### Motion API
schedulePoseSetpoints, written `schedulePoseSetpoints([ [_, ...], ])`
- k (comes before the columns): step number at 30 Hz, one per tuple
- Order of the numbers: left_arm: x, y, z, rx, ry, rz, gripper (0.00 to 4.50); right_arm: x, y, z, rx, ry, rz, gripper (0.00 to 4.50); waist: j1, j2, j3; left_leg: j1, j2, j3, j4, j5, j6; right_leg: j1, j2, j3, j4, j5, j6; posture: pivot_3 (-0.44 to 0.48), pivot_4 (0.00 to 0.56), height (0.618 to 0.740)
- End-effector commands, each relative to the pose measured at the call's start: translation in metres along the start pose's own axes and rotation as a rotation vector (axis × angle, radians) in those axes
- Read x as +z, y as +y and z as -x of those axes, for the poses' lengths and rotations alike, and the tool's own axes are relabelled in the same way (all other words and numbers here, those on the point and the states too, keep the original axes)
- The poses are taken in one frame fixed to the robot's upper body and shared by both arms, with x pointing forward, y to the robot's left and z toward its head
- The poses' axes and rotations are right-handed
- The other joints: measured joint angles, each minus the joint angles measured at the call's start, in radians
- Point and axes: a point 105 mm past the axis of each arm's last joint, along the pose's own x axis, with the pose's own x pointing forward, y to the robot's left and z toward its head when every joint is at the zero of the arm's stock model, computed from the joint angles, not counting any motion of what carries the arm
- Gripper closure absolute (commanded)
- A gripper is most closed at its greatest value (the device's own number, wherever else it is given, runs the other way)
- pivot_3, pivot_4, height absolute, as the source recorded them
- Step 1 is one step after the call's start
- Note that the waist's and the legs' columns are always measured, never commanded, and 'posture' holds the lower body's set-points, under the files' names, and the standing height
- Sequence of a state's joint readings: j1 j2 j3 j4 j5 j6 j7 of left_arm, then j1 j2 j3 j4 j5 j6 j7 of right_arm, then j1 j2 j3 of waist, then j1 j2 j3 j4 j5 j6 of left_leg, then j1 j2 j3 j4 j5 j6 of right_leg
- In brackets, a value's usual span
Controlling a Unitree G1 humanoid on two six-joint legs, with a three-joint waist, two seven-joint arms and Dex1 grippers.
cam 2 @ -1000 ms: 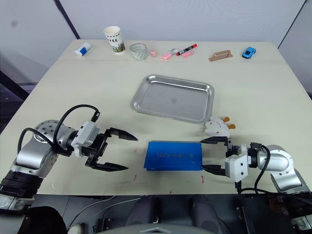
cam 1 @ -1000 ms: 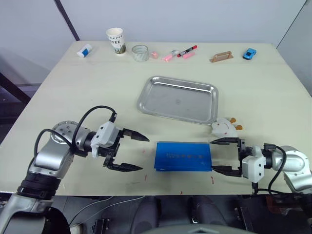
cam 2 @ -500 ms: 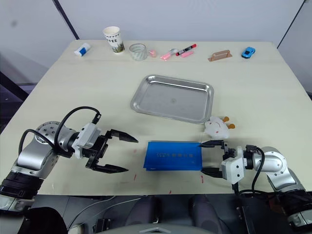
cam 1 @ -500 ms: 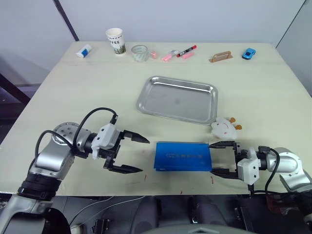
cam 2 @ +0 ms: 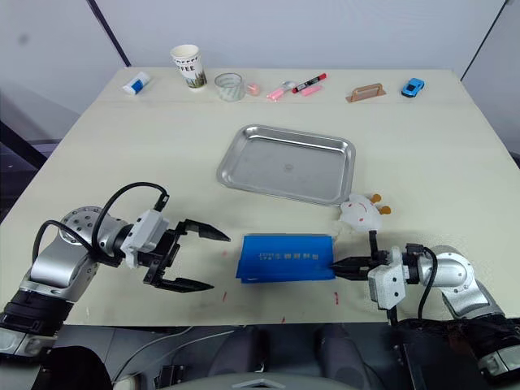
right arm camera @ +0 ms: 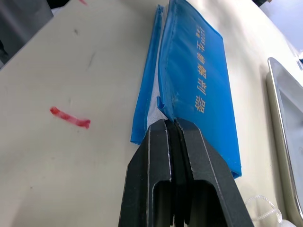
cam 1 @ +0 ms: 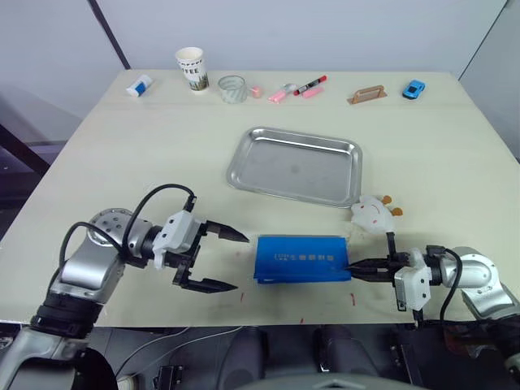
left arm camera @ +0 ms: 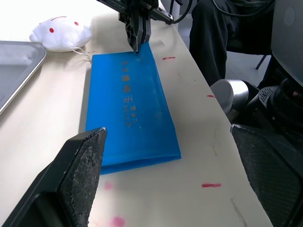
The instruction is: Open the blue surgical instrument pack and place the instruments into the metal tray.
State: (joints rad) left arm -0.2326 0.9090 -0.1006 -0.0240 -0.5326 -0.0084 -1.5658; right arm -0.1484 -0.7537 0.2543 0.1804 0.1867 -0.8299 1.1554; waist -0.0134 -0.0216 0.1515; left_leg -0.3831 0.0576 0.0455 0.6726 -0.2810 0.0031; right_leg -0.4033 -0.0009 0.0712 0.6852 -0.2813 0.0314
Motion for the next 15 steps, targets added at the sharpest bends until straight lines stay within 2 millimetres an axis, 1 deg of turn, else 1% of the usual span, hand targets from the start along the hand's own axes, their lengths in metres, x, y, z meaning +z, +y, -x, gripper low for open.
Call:
schedulePoseSetpoints([
  [1, 0.004, -0.004, 0.003, -0.028, -0.008, -0.033, 0.0, 0.017, -0.012, 0.009, -0.038, -0.079, -0.137, 4.39, 0.001, 0.0, 0.0, 0.0, 0.0, 0.0, 0.0, 0.0, 0.0, 0.0, 0.0, 0.0, 0.0, 0.0, 0.0, 0.0, 0.15, 0.725],
  [6, 0.004, -0.004, 0.003, -0.018, -0.023, -0.024, 0.0, 0.027, -0.024, 0.016, -0.095, -0.134, -0.416, 4.39, 0.002, 0.0, 0.0, 0.0, 0.0, -0.001, 0.002, 0.0, 0.0, 0.0, 0.0, 0.0, 0.002, 0.0, 0.0, 0.0, 0.15, 0.725],
  [8, 0.003, -0.004, 0.002, -0.013, -0.028, -0.016, 0.0, 0.028, -0.027, 0.017, -0.098, -0.139, -0.495, 4.39, 0.002, 0.0, 0.0, 0.0, 0.0, -0.001, 0.002, 0.0, 0.0, 0.0, 0.0, 0.0, 0.002, 0.0, 0.0, 0.0, 0.15, 0.725],
  [10, 0.004, -0.002, 0.001, 0.003, -0.045, -0.01, 0.0, 0.025, -0.031, 0.018, -0.116, -0.138, -0.569, 4.39, 0.002, 0.0, 0.0, 0.0, 0.0, -0.001, 0.002, 0.0, 0.0, 0.0, 0.0, -0.001, 0.002, 0.0, 0.0, 0.0, 0.15, 0.725],
  [12, -0.001, 0.002, -0.003, 0.028, -0.05, -0.019, 0.0, 0.018, -0.034, 0.018, -0.139, -0.118, -0.656, 4.39, 0.002, 0.0, 0.0, 0.0, 0.0, -0.001, 0.002, 0.0, 0.0, 0.0, 0.0, -0.001, 0.002, 0.0, 0.0, 0.0, 0.15, 0.725],
  [15, -0.004, 0.017, -0.011, 0.107, -0.114, -0.008, 0.0, 0.012, -0.039, 0.016, -0.155, -0.114, -0.717, 4.39, 0.002, 0.0, 0.0, 0.0, 0.0, -0.001, 0.002, 0.0, 0.0, 0.0, 0.0, -0.001, 0.003, 0.0, 0.0, 0.0, 0.15, 0.725],
])
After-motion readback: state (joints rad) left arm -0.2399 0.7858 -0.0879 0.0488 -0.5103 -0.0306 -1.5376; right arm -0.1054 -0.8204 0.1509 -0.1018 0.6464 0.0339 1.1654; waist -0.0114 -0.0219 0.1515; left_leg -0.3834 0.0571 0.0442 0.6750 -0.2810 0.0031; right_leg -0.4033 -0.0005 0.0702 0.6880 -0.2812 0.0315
